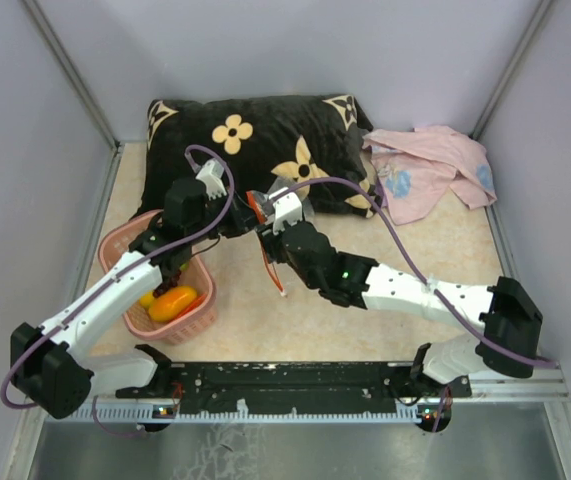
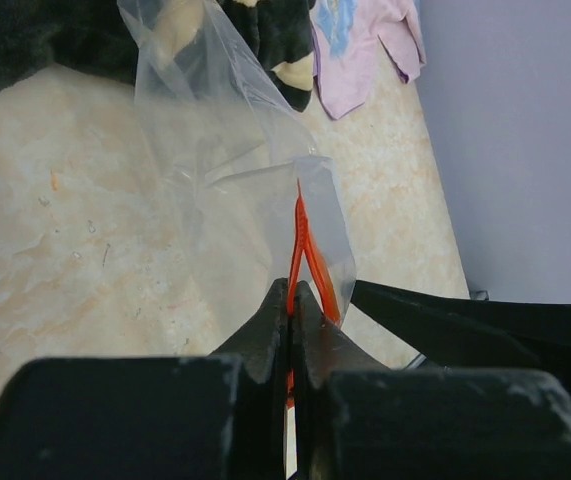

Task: Place the food in the zip-top bag and seal the zipper
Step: Open the zipper of the food storage bag.

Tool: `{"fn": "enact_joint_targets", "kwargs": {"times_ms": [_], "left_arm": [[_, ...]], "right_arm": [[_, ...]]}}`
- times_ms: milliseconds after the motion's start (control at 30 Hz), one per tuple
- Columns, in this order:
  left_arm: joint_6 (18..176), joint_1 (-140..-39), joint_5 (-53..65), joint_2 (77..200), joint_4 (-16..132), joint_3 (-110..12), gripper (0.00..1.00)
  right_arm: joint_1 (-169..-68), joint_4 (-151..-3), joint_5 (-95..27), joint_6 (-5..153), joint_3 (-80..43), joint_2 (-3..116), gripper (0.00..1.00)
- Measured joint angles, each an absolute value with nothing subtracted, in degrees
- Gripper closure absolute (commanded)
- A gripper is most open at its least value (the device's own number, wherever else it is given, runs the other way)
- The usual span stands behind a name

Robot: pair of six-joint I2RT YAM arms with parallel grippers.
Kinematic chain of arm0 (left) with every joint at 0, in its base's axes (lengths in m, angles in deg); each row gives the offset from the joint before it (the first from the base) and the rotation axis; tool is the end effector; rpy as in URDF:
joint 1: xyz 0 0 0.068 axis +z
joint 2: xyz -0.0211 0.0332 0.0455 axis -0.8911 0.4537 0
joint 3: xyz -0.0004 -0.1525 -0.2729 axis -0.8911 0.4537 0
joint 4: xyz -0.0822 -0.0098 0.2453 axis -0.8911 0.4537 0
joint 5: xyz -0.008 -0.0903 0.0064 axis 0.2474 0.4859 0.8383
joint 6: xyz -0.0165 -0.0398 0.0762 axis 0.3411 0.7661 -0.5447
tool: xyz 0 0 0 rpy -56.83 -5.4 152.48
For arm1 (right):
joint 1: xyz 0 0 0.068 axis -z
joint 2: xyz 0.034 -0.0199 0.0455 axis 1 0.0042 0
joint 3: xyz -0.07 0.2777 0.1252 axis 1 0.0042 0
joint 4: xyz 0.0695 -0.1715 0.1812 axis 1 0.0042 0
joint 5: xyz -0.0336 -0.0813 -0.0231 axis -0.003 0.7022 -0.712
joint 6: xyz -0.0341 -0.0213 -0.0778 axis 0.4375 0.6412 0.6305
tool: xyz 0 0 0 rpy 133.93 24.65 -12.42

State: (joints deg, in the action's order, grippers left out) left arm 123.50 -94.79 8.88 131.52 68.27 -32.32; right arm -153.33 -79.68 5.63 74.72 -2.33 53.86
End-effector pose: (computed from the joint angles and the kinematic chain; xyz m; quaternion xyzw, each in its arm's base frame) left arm 0.2436 -0.1689 0.3499 0.0097 0.8195 -0.3923 0.4175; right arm 0.1881 0.2864 0.3504 -0.2259 0.7546 0.1498 0.5976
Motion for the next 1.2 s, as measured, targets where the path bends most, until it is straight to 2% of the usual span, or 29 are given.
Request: {"fn": "enact_joint_targets", "kwargs": {"times_ms": [233,500,767,900,1000,1067,1200], "left_arm": [[123.44,-94.83,8.57,131.65,69.84,-33.23,1.0],[122.21,-94.94,8.33,131.91,71.79,-34.74,1.0],[120.99,-95.09,8.24,132.83,75.74,-36.05,1.0],[119.64,-95.11,7.87,133.73,79.04,-38.28,1.0],[118.43,-95.14,7.1,133.9,81.84,-39.62,1.0],[117.43,-95.14,6.45,133.92,83.87,-40.08,1.0],[115.09,-95.14,5.44,133.97,87.81,-40.62,1.0]], "right_arm": [[-153.33,-80.64,6.09,74.24,-1.17,53.9,0.46],[-153.15,-79.96,14.09,73.39,1.47,53.88,0.47],[-152.32,-80.12,13.55,74.57,3.26,53.62,0.54],[-151.58,-80.31,13.5,75.0,3.68,53.03,0.65],[-150.27,-79.68,13.55,75.42,4.66,51.21,0.87],[-149.2,-79.16,13.55,75.64,4.82,49.79,0.98],[-147.67,-78.65,13.68,76.18,4.82,47.19,1.0]]}}
